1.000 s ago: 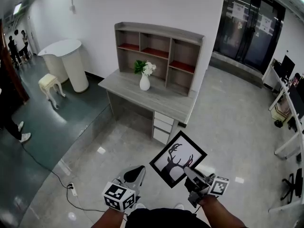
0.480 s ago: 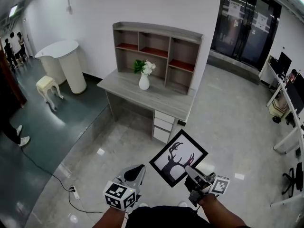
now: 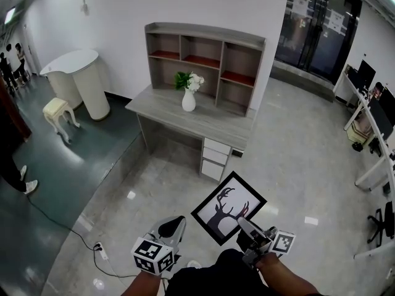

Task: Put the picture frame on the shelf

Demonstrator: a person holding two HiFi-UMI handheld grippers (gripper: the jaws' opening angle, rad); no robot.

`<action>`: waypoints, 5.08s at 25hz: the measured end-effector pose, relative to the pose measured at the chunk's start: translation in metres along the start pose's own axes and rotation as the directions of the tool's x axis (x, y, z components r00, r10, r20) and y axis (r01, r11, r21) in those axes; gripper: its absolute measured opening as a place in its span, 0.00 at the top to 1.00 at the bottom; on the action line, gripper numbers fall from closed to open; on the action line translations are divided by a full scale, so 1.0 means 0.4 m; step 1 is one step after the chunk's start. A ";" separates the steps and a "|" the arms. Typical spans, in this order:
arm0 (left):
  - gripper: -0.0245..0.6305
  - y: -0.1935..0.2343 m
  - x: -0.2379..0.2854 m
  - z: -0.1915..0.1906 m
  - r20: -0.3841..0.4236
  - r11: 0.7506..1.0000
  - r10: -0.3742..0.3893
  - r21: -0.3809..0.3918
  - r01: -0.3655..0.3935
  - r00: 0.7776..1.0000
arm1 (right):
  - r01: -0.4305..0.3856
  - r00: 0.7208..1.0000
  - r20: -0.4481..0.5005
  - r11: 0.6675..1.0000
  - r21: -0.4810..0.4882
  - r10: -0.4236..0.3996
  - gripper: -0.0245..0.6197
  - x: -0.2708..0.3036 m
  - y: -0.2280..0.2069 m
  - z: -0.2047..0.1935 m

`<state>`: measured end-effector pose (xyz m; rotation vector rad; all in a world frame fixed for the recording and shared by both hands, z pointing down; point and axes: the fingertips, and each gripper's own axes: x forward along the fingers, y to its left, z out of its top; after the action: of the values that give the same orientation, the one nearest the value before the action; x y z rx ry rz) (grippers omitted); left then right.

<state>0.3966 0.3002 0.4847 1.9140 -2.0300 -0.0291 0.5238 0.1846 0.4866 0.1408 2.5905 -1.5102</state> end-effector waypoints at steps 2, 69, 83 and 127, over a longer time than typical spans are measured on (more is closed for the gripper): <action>0.95 0.012 -0.006 -0.002 0.002 1.000 -0.002 -0.010 0.002 1.000 | 0.010 1.000 -0.012 1.000 -0.003 -0.010 0.86 0.012 -0.003 -0.008; 0.95 1.130 0.627 0.536 -0.010 0.996 -0.050 0.069 0.051 0.999 | 0.077 0.991 0.114 0.996 -0.035 -0.072 0.85 1.207 -0.461 0.529; 0.95 1.354 0.669 0.569 -0.018 0.985 -0.148 0.084 0.149 0.989 | 0.199 0.951 0.255 0.976 -0.085 -0.172 0.85 1.314 -0.473 0.558; 0.95 1.485 1.385 0.847 -0.149 0.893 -0.378 0.202 0.402 0.914 | 0.561 0.733 0.596 0.786 -0.259 -0.327 0.86 1.479 -0.704 1.276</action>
<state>-0.2801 -0.2610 0.4468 2.3862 -1.6067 0.2118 -0.0644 -0.3921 0.3807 -0.9017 2.4848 -0.8402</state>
